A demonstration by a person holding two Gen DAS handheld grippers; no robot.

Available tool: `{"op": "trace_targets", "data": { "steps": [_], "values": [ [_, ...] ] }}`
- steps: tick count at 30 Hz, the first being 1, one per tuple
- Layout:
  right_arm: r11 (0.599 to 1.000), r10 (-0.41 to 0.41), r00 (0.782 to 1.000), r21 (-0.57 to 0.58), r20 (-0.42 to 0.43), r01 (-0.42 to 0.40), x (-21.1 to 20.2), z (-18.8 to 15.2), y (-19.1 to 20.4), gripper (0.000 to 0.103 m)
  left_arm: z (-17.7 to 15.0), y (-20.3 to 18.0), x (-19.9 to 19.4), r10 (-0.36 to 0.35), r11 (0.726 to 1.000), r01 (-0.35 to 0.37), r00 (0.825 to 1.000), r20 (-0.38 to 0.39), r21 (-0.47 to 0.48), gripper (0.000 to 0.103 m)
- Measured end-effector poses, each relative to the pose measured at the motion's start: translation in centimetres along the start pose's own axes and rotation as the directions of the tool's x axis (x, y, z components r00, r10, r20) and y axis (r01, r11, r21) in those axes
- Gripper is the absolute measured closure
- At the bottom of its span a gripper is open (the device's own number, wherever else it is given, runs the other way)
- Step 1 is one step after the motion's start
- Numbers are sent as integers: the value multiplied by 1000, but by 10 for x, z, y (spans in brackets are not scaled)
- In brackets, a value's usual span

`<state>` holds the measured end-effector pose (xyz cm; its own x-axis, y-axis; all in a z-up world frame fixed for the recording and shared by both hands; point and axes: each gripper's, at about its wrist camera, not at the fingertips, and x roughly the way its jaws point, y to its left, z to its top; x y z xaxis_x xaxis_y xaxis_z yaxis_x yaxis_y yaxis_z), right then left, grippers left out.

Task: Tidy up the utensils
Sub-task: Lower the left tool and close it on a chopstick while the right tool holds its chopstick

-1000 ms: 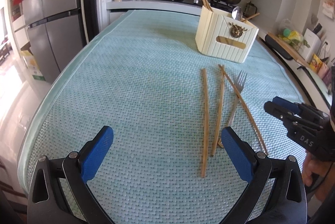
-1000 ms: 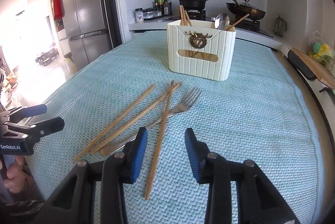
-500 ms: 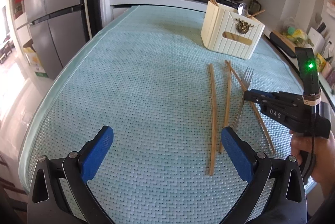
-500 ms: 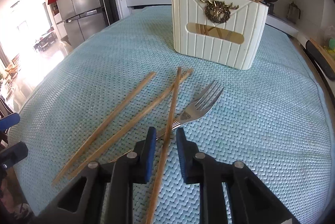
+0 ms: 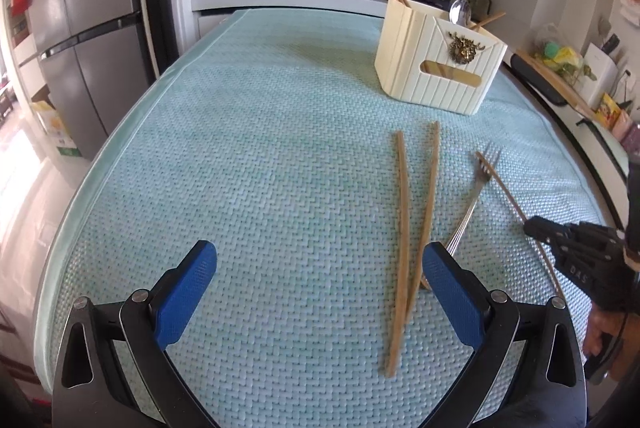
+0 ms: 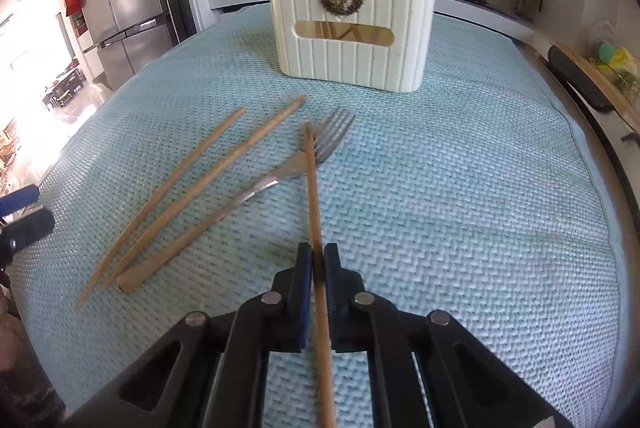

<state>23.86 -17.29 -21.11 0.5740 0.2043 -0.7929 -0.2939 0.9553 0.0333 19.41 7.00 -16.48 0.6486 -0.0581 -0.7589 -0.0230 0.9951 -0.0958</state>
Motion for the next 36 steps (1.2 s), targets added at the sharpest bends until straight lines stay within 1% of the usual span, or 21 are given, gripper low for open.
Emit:
{"op": "trace_targets", "data": {
  "steps": [3, 6, 8, 12, 14, 15, 17, 18, 21, 23, 26, 27, 28, 29, 32, 36],
  "values": [
    [998, -63, 998, -3, -1, 63, -10, -13, -12, 96, 20, -7, 17, -34, 999, 34, 999, -10, 18, 1],
    [996, -93, 996, 9, 2, 93, -18, -24, -24, 96, 37, -18, 45, -64, 995, 69, 996, -66, 67, 1],
    [995, -94, 996, 23, -4, 94, -21, -28, -29, 95, 45, -22, 60, -55, 992, 65, 994, -96, 104, 1],
    [995, -93, 996, 23, -14, 94, -25, -33, -37, 93, 58, -17, 68, -37, 989, 50, 995, -96, 137, 1],
    [996, -85, 996, 32, -15, 85, -27, -34, -40, 88, 61, -11, 71, -33, 989, 47, 995, -98, 141, 1],
    [996, -82, 997, 37, -13, 82, -28, -35, -41, 78, 62, -9, 73, -28, 989, 43, 994, -103, 143, 1],
    [996, -79, 997, 49, -4, 79, -30, -36, -43, 68, 61, -6, 80, -18, 987, 38, 992, -123, 159, 1],
    [996, -74, 997, 49, -1, 74, -31, -36, -43, 67, 58, -6, 84, -5, 985, 28, 991, -135, 171, 1],
    [997, -70, 998, 35, 11, 69, -26, -32, -38, 67, 49, -10, 88, 15, 977, 18, 989, -150, 214, 1],
    [997, -72, 997, 25, 30, 71, -20, -23, -35, 67, 43, -14, 85, 7, 974, 25, 990, -142, 224, 1],
    [998, -67, 998, 20, 19, 66, -7, -13, -35, 68, 39, -19, 83, 0, 972, 36, 989, -148, 234, 1],
    [997, -71, 997, 17, 13, 71, -5, -10, -35, 81, 38, -21, 84, 2, 970, 34, 989, -148, 240, 0],
    [997, -72, 997, 11, 6, 72, -4, -7, -35, 89, 38, -22, 84, 1, 970, 36, 989, -149, 241, 0],
    [998, -69, 998, 7, 2, 69, -4, -6, -35, 93, 38, -24, 84, 1, 969, 36, 989, -151, 244, 0],
    [997, -77, 997, -17, -12, 77, -7, -11, -33, 93, 42, -25, 86, 9, 969, 28, 989, -149, 246, 0],
    [994, -109, 994, -34, -24, 108, -22, -30, -39, 94, 47, -31, 92, 7, 965, 35, 987, -159, 258, 0]
  ]
}}
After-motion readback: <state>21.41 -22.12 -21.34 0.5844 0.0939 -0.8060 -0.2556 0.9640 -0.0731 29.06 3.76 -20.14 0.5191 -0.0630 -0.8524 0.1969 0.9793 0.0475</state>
